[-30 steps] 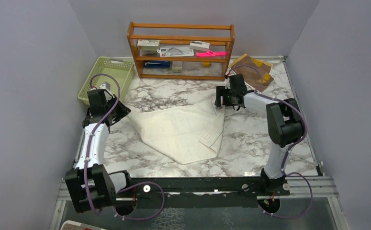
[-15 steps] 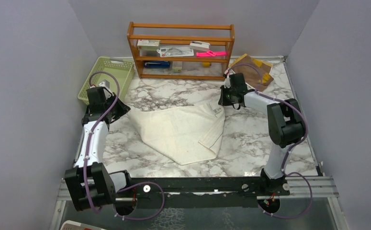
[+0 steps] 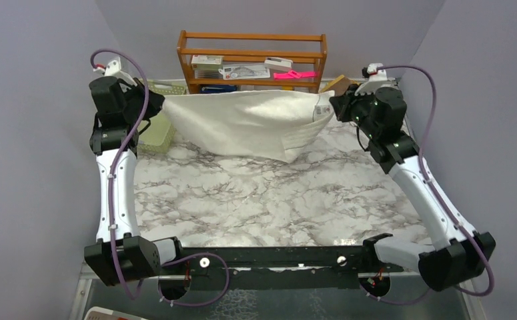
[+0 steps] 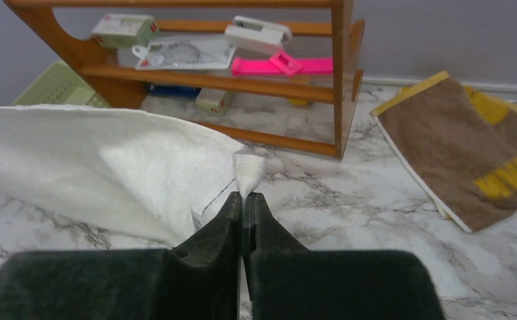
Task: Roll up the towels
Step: Flatten out the towel at the center of the board.
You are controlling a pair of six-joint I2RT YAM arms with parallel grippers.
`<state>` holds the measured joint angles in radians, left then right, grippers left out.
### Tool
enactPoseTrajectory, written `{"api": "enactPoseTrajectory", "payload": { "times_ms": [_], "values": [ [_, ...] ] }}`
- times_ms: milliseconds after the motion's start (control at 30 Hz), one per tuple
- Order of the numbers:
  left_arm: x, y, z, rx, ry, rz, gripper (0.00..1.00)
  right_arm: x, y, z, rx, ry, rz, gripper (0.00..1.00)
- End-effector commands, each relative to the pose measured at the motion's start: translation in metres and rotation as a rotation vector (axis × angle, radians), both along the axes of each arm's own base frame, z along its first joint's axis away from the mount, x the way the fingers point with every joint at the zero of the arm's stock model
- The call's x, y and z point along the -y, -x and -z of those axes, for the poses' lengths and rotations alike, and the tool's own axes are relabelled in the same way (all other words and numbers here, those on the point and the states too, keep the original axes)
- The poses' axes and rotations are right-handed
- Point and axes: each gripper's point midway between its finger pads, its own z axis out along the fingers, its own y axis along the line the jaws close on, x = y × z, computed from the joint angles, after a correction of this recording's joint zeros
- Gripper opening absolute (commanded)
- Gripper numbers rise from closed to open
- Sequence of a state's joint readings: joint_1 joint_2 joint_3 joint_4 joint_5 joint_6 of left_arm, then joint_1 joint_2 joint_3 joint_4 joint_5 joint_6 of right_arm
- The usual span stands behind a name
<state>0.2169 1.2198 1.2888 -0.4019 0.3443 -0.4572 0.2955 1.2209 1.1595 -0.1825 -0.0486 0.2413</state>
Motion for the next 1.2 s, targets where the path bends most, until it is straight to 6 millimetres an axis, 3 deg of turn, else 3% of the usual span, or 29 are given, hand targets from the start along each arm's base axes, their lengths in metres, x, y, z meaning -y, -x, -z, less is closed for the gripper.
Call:
{"api": "enactPoseTrajectory", "payload": {
  "times_ms": [0, 100, 233, 367, 700, 800, 900, 967, 1033, 1167],
  "values": [
    [0.001, 0.016, -0.064, 0.137, -0.062, 0.015, 0.00, 0.023, 0.033, -0.034, 0.084, -0.010, 0.071, 0.01],
    [0.007, 0.039, -0.099, 0.229, -0.094, 0.020, 0.00, 0.035, 0.069, -0.072, 0.193, -0.039, 0.075, 0.01],
    [0.014, 0.071, -0.121, 0.287, -0.109, 0.013, 0.00, 0.039, 0.111, -0.100, 0.328, -0.031, 0.013, 0.01],
    [0.015, 0.089, -0.124, 0.283, -0.131, 0.000, 0.00, 0.039, 0.133, -0.104, 0.356, -0.018, -0.028, 0.01],
    [0.009, 0.105, -0.133, 0.261, -0.233, -0.062, 0.00, 0.051, 0.147, -0.101, 0.346, -0.004, 0.010, 0.01],
    [0.006, 0.109, -0.118, 0.219, -0.259, -0.079, 0.00, 0.063, 0.155, -0.095, 0.336, 0.008, 0.058, 0.01],
    [0.006, 0.113, -0.091, 0.161, -0.274, -0.072, 0.00, 0.069, 0.163, -0.082, 0.301, 0.006, 0.082, 0.01],
    [0.006, 0.114, -0.065, 0.104, -0.272, -0.067, 0.00, 0.075, 0.164, -0.061, 0.233, -0.005, 0.119, 0.01],
    [0.005, 0.111, -0.026, 0.014, -0.262, -0.061, 0.00, 0.079, 0.163, -0.031, 0.147, -0.024, 0.162, 0.01],
    [0.007, 0.105, 0.035, -0.111, -0.238, -0.042, 0.00, 0.074, 0.158, 0.019, 0.009, -0.079, 0.183, 0.01]
  ]
}}
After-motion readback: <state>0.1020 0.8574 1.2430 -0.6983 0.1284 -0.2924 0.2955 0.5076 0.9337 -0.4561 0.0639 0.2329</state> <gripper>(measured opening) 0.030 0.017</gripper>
